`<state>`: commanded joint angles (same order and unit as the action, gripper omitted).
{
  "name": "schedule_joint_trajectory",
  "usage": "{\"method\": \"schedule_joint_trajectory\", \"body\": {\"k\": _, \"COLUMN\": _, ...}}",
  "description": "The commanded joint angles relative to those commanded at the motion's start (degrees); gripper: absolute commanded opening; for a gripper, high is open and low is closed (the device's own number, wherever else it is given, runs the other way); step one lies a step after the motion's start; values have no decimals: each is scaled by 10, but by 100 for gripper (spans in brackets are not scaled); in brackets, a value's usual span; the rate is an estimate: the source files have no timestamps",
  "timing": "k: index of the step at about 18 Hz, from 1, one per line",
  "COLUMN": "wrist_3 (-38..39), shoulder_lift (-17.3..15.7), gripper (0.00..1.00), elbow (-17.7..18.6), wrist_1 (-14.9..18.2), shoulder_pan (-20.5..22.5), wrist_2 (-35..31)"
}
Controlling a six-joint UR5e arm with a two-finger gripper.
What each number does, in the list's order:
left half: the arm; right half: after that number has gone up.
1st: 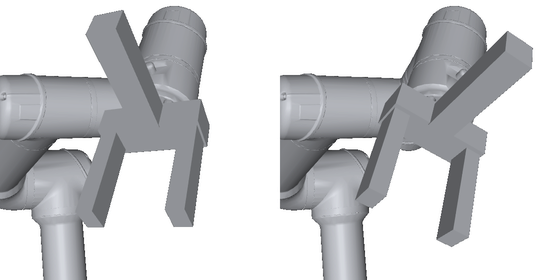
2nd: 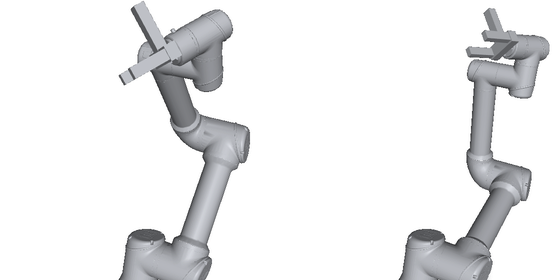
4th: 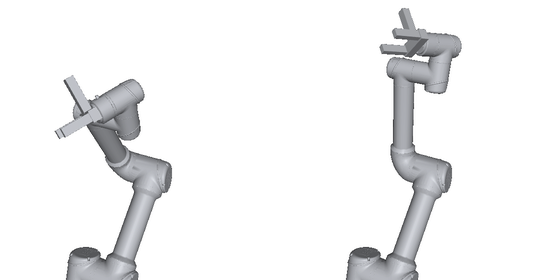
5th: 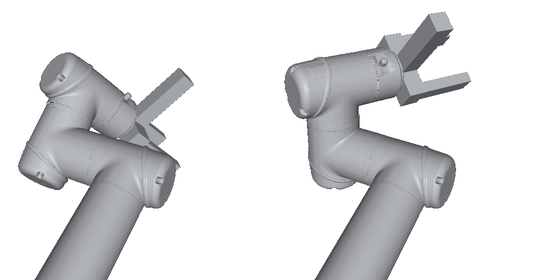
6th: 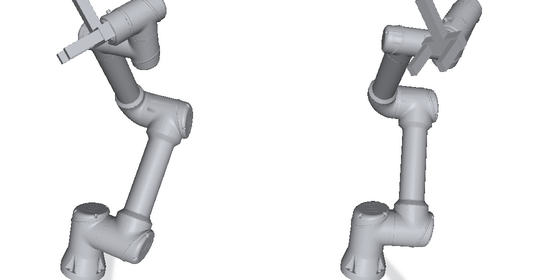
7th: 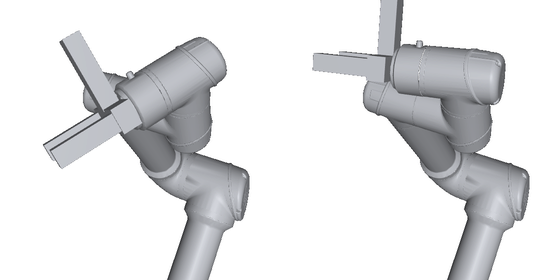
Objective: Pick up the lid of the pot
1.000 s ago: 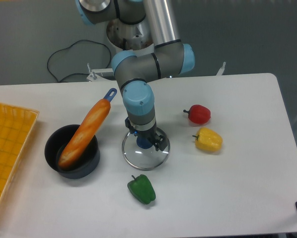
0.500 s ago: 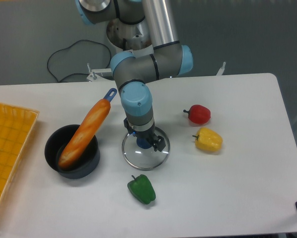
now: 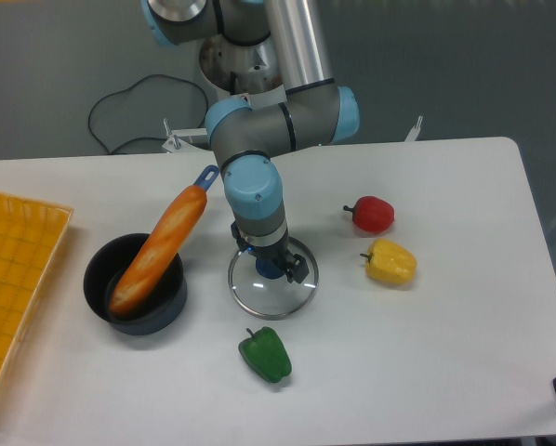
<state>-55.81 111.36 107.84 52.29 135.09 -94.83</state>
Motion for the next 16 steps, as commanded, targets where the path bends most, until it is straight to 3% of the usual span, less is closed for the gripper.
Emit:
{"method": "schedule_joint_trajectory", "body": {"k": 4, "wrist_3": 2, "shoulder_lift": 1, "gripper": 80, "elbow": -2, "wrist_1": 1, "shoulder_pan": 0, "wrist_2": 1}}
{"method": "schedule_joint_trajectory", "body": {"k": 6, "wrist_3": 2, "shoulder_lift": 1, "gripper": 68, "elbow": -4, "wrist_1": 2, "shoulder_pan": -2, "wrist_2": 2}}
{"method": "schedule_joint_trajectory", "body": {"k": 13, "wrist_3": 2, "shoulder_lift": 1, "gripper": 49, "elbow": -6, "wrist_1": 4, "shoulder_pan": -2, "wrist_2": 3}}
{"method": "schedule_joint_trajectory", "body": {"k": 16, "wrist_3": -2, "shoulder_lift": 0, "gripper": 47, "elbow": -9, "wrist_1": 4, "shoulder_pan": -2, "wrist_2": 3}}
